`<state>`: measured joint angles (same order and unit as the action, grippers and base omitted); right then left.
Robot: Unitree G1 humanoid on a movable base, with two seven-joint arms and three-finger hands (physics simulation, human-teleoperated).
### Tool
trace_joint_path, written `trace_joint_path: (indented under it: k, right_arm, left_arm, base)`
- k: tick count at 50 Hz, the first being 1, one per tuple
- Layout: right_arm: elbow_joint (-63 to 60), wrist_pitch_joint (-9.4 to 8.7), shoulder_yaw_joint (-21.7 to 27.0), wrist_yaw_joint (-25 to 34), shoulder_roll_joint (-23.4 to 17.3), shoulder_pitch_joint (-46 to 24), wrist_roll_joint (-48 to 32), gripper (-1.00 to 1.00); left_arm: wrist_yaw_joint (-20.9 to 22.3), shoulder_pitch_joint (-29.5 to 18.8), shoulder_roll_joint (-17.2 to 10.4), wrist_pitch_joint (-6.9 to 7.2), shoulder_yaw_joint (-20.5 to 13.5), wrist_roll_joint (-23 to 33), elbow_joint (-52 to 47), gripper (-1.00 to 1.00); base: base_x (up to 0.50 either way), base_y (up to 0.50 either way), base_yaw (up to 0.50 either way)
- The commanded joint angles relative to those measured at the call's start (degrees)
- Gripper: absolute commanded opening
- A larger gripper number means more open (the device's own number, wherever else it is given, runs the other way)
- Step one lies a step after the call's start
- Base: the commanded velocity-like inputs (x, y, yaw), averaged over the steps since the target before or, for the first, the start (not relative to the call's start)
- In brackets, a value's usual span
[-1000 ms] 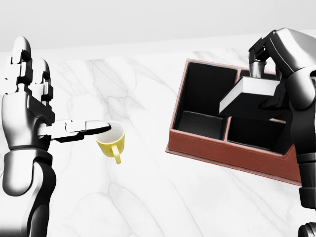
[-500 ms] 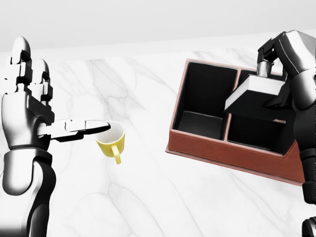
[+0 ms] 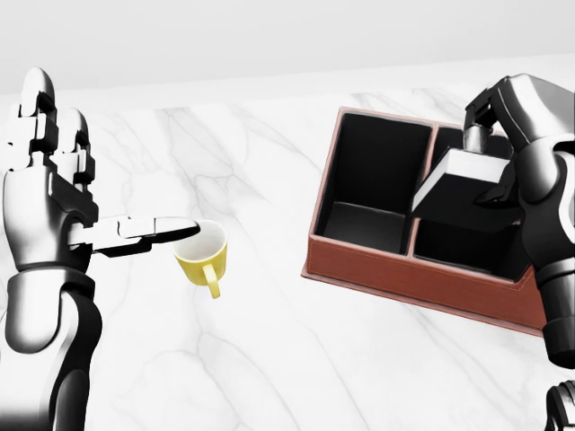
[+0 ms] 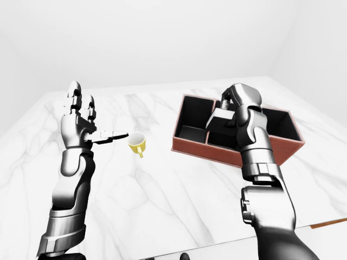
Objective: Pick up the book and place it in the caddy.
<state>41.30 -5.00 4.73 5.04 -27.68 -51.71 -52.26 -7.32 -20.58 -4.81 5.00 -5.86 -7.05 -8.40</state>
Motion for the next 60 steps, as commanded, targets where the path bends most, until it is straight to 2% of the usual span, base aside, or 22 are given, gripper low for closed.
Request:
trace_joint_path:
  k: [1, 6, 30, 50, 60]
  right_arm:
    - [1.14, 0.0, 0.31, -0.66, -0.57, -0.42, -4.34, -1.0]
    - [3.02, 0.0, 0.71, -4.32, -0.39, -0.9, -4.11, -1.0]
    - [8.28, 0.0, -0.19, -9.77, -0.35, -1.5, -5.65, -1.0]
    - [20.31, 0.0, -0.93, -18.63, 0.45, -4.32, -1.12, -1.0]
    - [24.72, 0.0, -1.84, -21.06, 0.28, -5.72, 0.92, -1.0]
  left_arm:
    - [-0.15, -0.16, -0.07, 0.0, -0.08, 0.03, 0.39, 1.0]
    - [-0.15, -0.07, -0.06, 0.0, -0.05, -0.11, 0.18, 1.0]
    - [-0.23, -0.11, -0.06, 0.0, 0.0, 0.08, 0.47, 1.0]
    - [-0.73, -0.54, -0.24, 0.0, -0.16, 0.23, 1.44, 1.0]
    - [-1.02, -0.68, -0.27, 0.0, -0.24, 0.69, 2.24, 1.0]
  base:
    - [0.0, 0.0, 0.0]
    - [0.0, 0.0, 0.0]
    - [0.0, 0.0, 0.0]
    - [0.0, 0.0, 0.0]
    - [0.0, 0.0, 0.0]
